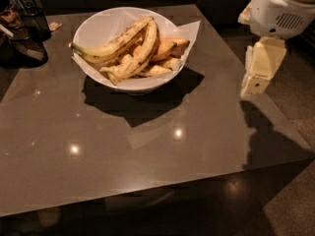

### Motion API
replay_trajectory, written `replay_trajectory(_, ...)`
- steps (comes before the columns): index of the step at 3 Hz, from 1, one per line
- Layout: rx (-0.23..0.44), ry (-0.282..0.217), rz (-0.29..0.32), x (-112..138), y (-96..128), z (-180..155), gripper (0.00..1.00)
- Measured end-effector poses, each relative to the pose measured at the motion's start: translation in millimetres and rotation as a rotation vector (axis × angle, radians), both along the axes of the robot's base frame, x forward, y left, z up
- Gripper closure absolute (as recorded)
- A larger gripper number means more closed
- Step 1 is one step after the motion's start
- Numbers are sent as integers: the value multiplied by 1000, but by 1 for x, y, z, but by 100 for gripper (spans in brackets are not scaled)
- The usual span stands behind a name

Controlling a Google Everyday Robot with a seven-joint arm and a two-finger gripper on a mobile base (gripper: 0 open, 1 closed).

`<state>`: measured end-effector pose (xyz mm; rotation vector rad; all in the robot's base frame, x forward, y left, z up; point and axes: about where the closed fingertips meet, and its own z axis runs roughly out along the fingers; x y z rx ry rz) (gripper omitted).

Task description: Pick banana from white bowl

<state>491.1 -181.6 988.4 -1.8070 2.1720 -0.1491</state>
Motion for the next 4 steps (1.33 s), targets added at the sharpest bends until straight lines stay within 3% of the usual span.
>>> replay_trajectory(1,-29,-10,94,25,33,0,0)
replay_trajectory(2,-24,-22,94,27,35,1,0)
replay_trajectory(3,-91,-62,165,29,45,5,0)
replay_trajectory(4,-171,-73,292,34,69,-3,0)
